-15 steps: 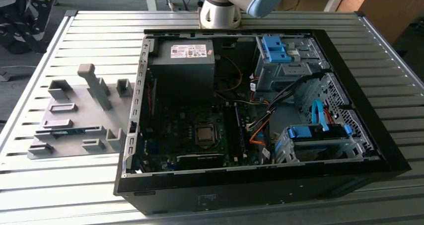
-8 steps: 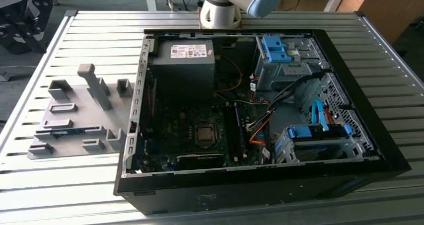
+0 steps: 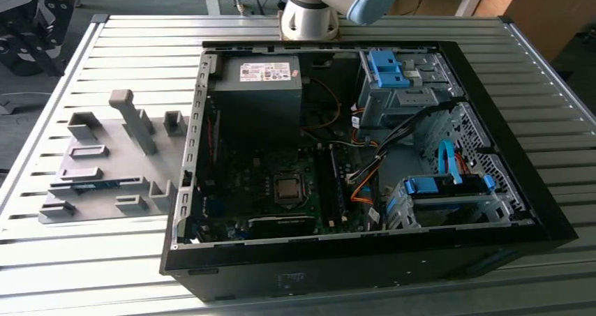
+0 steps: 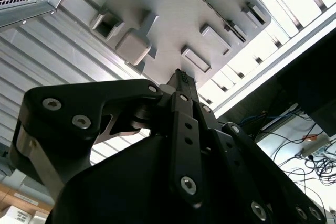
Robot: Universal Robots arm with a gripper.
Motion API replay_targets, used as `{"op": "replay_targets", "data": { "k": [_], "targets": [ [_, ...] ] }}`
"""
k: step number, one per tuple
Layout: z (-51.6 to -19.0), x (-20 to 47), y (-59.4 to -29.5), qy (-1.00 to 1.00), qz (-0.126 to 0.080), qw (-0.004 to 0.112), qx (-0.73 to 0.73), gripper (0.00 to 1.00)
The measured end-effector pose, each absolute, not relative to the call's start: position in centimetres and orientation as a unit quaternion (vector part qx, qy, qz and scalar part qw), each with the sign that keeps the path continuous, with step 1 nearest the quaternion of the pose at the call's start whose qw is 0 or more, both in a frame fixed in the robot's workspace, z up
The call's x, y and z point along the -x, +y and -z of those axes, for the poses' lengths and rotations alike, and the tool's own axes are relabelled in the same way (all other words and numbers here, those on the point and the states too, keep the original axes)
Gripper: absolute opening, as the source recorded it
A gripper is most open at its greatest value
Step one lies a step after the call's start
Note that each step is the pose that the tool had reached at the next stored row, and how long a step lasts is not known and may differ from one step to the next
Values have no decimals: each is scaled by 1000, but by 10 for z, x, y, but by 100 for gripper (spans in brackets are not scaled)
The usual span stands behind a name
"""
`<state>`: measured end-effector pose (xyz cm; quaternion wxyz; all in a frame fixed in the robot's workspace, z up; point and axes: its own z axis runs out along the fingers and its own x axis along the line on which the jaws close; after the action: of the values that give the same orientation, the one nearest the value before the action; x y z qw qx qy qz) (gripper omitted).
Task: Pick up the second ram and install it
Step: 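Pick up the second ram and move it above second insertion slot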
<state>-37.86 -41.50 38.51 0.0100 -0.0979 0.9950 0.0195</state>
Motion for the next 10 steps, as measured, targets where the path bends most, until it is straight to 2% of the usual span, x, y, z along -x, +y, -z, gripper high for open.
{"op": "replay_targets", "data": {
  "k": [10],
  "targets": [
    [-385,379,-415,994,-20,10,105,11]
  ]
}}
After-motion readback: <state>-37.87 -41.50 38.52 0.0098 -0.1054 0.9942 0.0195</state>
